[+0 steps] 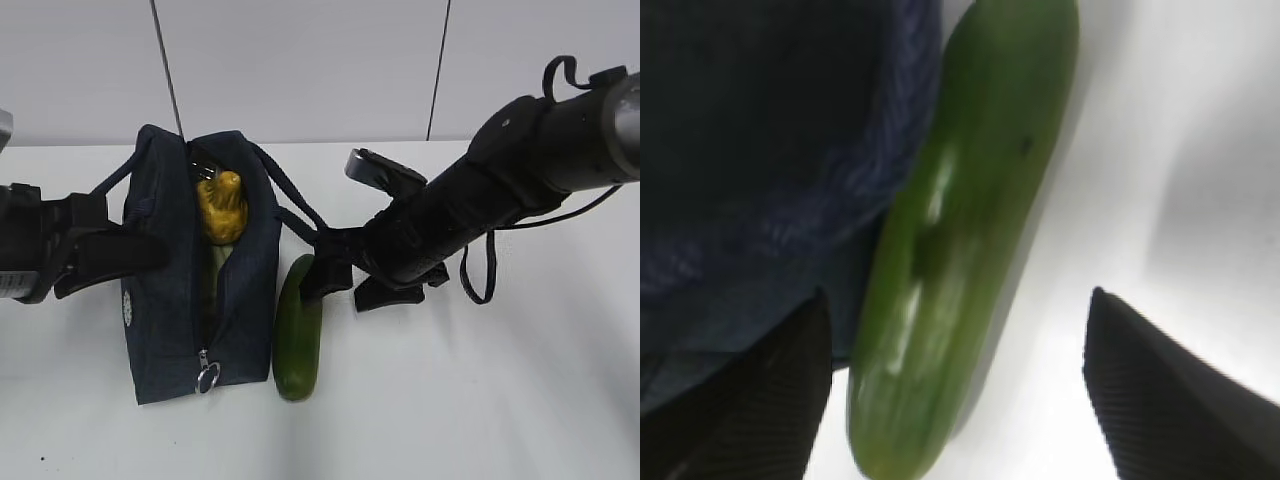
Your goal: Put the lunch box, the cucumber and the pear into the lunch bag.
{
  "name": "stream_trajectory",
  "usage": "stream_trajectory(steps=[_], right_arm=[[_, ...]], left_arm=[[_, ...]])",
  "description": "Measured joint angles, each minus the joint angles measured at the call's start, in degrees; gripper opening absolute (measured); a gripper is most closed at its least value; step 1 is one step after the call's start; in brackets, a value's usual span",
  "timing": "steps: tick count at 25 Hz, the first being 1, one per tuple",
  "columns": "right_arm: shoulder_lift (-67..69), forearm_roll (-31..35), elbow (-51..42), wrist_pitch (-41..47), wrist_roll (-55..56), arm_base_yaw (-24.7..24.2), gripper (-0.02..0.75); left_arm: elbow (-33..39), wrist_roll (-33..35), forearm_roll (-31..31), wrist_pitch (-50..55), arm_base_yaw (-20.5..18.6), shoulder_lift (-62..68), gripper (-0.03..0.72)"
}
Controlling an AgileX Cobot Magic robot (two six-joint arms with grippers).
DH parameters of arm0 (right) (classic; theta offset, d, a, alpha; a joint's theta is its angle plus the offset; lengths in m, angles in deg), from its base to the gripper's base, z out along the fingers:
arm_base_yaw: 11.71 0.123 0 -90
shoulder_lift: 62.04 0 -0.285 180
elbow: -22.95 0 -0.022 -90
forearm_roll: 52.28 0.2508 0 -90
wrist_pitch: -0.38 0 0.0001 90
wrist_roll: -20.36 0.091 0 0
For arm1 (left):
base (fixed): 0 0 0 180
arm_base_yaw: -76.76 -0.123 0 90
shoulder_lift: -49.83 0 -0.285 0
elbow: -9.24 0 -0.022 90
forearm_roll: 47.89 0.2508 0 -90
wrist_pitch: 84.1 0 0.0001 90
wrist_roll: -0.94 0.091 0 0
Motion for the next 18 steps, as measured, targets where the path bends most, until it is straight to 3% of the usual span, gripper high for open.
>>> stream_trajectory(steps=[10, 13, 18], right_arm=[[5.6, -0.5, 6.0, -1.8, -0.4, 3.4, 0.609], [7.0, -3.5, 7.7, -2.1, 1.4, 5.3, 0.608], [8.5, -14.1, 8.4, -2.3, 9.7, 6.2, 0.605]], left_arm=[[0.0, 0.0, 0.0, 0.1, 0.0, 0.0, -0.015], [0.0, 0.0, 0.1, 0.3, 0.0, 0.0, -0.015], [0.0, 0.0, 0.1, 0.8, 0.0, 0.0, -0.015]])
